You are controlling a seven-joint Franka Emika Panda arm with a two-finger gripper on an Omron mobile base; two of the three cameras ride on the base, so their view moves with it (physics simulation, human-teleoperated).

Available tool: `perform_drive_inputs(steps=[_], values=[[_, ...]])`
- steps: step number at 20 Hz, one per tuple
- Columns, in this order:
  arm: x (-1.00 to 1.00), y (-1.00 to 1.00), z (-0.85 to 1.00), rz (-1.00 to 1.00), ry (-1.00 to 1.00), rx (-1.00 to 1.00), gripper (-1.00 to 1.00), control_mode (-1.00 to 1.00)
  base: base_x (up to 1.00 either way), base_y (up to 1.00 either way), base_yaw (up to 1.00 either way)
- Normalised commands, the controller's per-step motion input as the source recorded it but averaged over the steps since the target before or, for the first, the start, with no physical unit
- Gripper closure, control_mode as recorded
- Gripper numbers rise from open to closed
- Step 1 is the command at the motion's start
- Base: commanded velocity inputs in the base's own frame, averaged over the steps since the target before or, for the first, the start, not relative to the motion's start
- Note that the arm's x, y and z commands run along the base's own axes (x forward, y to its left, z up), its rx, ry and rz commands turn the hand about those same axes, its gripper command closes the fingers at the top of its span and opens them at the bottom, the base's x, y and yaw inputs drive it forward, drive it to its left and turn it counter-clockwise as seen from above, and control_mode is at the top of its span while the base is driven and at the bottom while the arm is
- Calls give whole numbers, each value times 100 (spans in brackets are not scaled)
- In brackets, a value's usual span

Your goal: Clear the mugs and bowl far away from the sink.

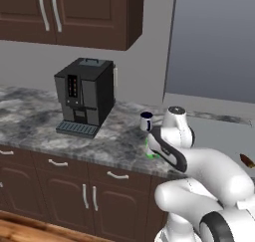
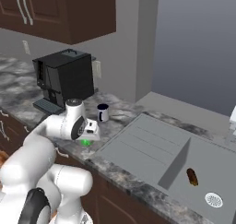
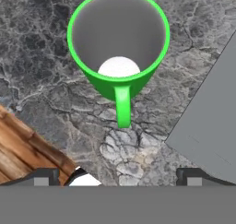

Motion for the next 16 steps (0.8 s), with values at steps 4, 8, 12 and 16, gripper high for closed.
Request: perform_drive_inputs(steps=[4,8,12,16], values=[[30,0,-26,0,0,0,-100,-100,0,0,0],[30,0,-19,0,0,0,-100,-100,0,0,0],[29,0,-4,0,0,0,-100,-100,0,0,0],[33,0,-3,0,0,0,-100,-100,0,0,0]])
